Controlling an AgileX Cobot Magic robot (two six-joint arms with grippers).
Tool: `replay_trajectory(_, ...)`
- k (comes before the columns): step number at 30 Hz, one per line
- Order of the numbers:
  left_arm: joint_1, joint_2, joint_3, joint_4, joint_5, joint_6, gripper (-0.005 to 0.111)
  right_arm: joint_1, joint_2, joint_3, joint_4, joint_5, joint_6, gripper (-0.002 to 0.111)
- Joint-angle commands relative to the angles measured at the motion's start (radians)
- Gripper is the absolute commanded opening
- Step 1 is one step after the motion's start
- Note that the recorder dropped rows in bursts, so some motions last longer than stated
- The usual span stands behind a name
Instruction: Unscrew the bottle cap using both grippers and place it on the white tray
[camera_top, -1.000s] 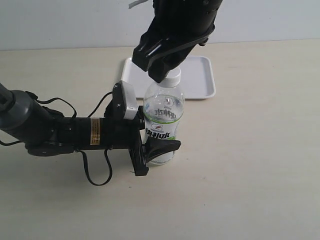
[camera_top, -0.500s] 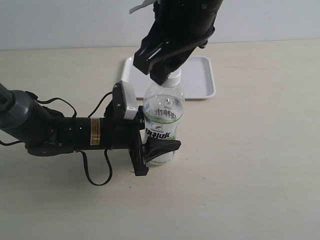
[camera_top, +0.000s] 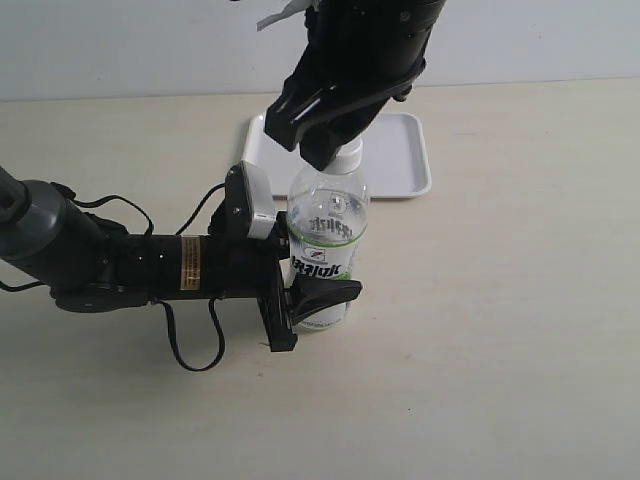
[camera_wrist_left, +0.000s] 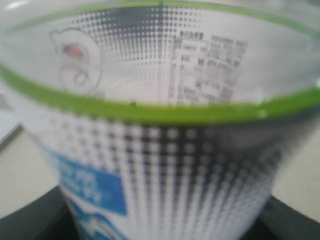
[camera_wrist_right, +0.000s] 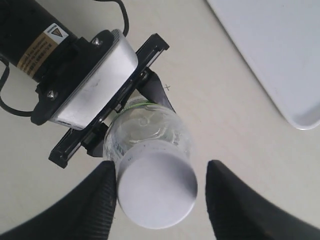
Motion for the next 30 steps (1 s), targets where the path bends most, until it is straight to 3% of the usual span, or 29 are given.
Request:
replay_trajectory(1, -0.001, -0.011, -0.002, 0.006, -0.006, -0.001, 0.000, 0.002, -0.003, -0.011, -0.008, -0.003, 0.002, 0.049)
replay_trajectory(5, -0.001, -0.011, -0.002, 0.006, -0.006, -0.001, 0.000, 0.002, -0.003, -0.011, 0.015, -0.003, 0.002, 0.045)
replay_trajectory(12, -0.001, -0.011, -0.002, 0.006, -0.006, -0.001, 0.000, 0.002, 0.003, -0.011, 0.124, -0.003, -0.039, 0.015)
replay_trajectory(17, -0.001, -0.011, -0.002, 0.006, -0.006, -0.001, 0.000, 0.002, 0.019, -0.011, 0.125, -0.003, -0.042, 0.003)
replay_trajectory(30, -0.001, -0.011, -0.002, 0.008, -0.006, 0.000, 0.000, 0.002, 0.028, -0.011, 0.029, -0.003, -0.044, 0.000)
